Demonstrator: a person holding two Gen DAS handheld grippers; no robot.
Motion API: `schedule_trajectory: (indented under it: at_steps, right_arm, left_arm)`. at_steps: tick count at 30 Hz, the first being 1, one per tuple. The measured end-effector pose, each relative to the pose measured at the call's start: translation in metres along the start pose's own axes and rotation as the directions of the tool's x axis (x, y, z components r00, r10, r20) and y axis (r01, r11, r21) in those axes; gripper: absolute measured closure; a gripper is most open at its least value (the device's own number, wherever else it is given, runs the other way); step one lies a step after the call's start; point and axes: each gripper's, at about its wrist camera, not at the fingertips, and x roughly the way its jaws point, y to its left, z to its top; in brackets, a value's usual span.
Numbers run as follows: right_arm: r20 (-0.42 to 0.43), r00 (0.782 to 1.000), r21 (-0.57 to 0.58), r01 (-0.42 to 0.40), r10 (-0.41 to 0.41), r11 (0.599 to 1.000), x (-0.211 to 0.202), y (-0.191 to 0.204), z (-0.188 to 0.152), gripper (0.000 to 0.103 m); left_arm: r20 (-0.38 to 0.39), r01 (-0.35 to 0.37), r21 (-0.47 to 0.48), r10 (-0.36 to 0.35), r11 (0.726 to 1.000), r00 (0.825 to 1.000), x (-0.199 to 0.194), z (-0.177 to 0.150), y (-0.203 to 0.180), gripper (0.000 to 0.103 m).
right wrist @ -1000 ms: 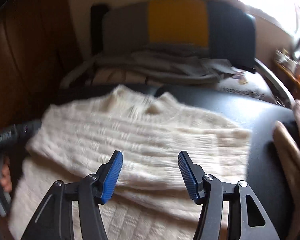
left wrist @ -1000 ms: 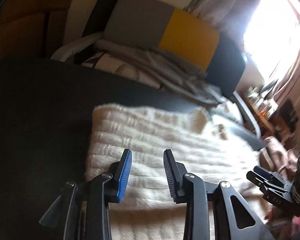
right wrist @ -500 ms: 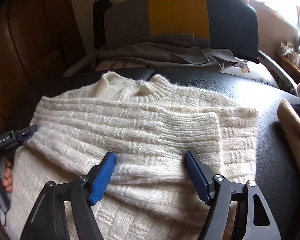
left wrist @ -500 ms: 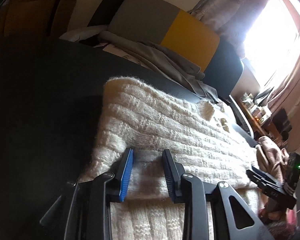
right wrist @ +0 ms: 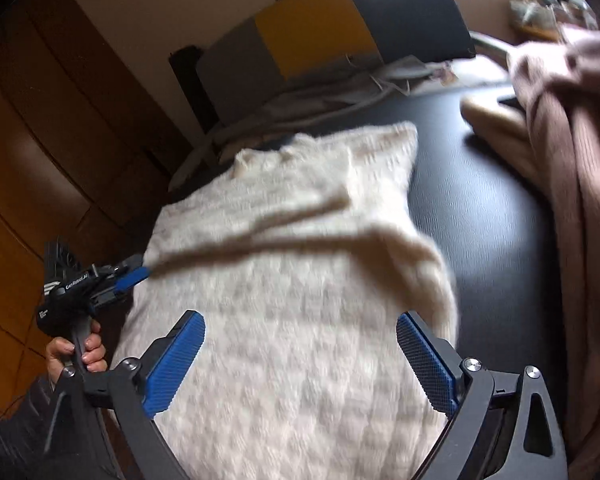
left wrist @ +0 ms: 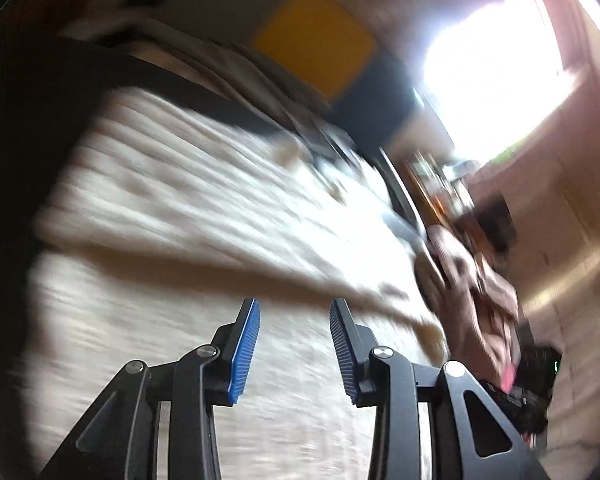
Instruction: Fold clothes
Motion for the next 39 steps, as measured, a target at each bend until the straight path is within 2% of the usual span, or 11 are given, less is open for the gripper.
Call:
schedule_trajectory:
  at_steps: [4, 7, 13, 18, 22, 25, 27, 29, 34, 36, 39]
  right_arm:
    - [0.016, 1.000, -0.047, -0.001, 0.001, 0.999, 0.019, 0.006, 0.006, 0.005]
    - [0.045, 0.999, -0.041, 0.000, 0.002, 0.999, 0.038, -0.004, 0.022, 0.005]
    - [0.104, 0.983, 0.040, 0.148, -0.151, 0.988, 0.038, -0.041, 0.021, 0.010]
    - [0.140, 0.985, 0.110, 0.085, -0.100, 0.990, 0.030, -0.053, 0.014, 0.010]
    - [0.131, 0.987, 0.092, 0.086, -0.098, 0.992, 0.034, -0.048, 0.016, 0.007]
    - [0.097, 0.983, 0.072, 0.151, -0.158, 0.986, 0.032, -0.035, 0.016, 0.006]
    - [0.095, 0.976, 0.032, 0.193, -0.195, 0.981, 0.023, -0.016, 0.009, 0.002]
    - [0.114, 0.980, -0.015, 0.166, -0.163, 0.986, 0.014, 0.007, -0.001, 0.000]
    - [0.064, 0.987, -0.094, 0.150, -0.144, 0.984, 0.012, 0.044, -0.035, 0.000]
    - [0.021, 0.981, -0.100, 0.193, -0.192, 0.976, 0.022, 0.042, -0.045, 0.000]
    - [-0.017, 0.961, -0.151, 0.269, -0.275, 0.951, 0.042, 0.038, -0.050, 0.000]
  left_arm:
    - [-0.094, 0.023, 0.046, -0.019, 0.999, 0.995, 0.041, -0.012, -0.034, 0.067]
    - [-0.129, -0.006, 0.109, 0.020, 0.994, 0.991, 0.064, -0.022, -0.049, 0.066]
    - [-0.088, -0.016, 0.247, 0.038, 0.969, 0.995, 0.075, -0.039, -0.057, 0.070]
    - [-0.094, -0.054, 0.288, 0.084, 0.956, 0.992, 0.080, -0.038, -0.064, 0.070]
    - [-0.096, -0.057, 0.181, 0.075, 0.982, 0.993, 0.057, -0.037, -0.058, 0.068]
    - [-0.029, -0.081, 0.177, 0.088, 0.981, 0.996, 0.017, -0.046, -0.052, 0.067]
    - [0.028, -0.128, 0.191, 0.125, 0.973, 0.992, -0.015, -0.056, -0.042, 0.067]
    - [0.063, -0.178, 0.167, 0.170, 0.970, 0.983, -0.042, -0.063, -0.022, 0.066]
    - [0.061, -0.279, 0.015, 0.278, 0.960, 0.959, -0.090, -0.084, 0.051, 0.068]
    - [0.085, -0.238, -0.012, 0.238, 0.971, 0.968, -0.101, -0.092, 0.069, 0.071]
    - [0.095, -0.260, -0.013, 0.260, 0.966, 0.961, -0.100, -0.091, 0.075, 0.080]
